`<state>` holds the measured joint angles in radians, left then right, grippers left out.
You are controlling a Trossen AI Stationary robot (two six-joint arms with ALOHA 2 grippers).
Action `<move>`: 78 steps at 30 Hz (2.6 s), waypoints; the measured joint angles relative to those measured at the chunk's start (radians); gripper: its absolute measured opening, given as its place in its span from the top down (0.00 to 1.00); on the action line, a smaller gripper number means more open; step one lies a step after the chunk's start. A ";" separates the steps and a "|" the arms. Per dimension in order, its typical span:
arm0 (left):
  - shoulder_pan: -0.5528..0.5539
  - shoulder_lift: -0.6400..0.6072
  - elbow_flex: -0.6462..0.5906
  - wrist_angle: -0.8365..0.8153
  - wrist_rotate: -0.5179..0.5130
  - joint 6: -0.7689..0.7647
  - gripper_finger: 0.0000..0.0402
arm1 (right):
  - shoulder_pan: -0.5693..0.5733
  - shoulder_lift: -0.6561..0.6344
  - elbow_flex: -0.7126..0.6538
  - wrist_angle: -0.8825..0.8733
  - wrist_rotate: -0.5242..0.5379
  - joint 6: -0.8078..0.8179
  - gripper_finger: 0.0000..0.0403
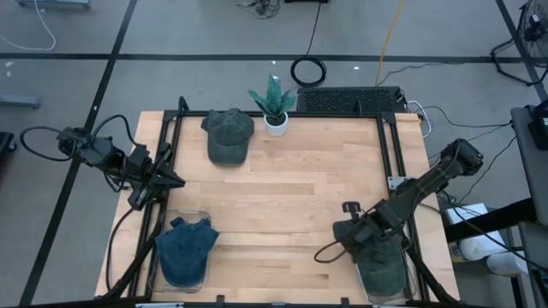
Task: Pick & Place hat
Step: Adjust the right transparent bin, then put the top gray cap into the right transparent bin
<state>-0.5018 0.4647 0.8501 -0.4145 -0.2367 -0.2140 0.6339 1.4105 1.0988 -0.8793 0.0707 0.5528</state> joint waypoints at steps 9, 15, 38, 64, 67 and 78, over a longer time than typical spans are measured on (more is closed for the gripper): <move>0.000 0.000 0.000 0.000 0.000 0.000 0.92 | 0.000 -0.001 0.000 -0.133 -0.045 0.073 1.00; 0.000 0.000 0.000 0.000 0.000 0.000 0.92 | 0.000 -0.001 0.000 -0.196 -0.020 0.134 1.00; 0.000 0.000 0.000 0.000 0.000 0.000 0.92 | 0.005 -0.001 0.000 -0.051 -0.102 0.116 1.00; 0.000 0.000 0.000 0.000 0.000 0.000 0.92 | 0.140 -0.001 0.000 0.141 -0.212 0.090 1.00; 0.000 0.000 0.000 0.000 0.000 0.000 0.92 | 0.114 -0.001 0.000 0.212 -0.127 -0.077 1.00; 0.000 0.000 0.000 0.000 0.000 0.000 0.92 | -0.022 0.000 0.000 0.436 0.402 -0.498 1.00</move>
<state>-0.5015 0.4648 0.8501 -0.4149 -0.2367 -0.2138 0.6118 1.4101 1.0985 -0.4437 0.4727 0.0546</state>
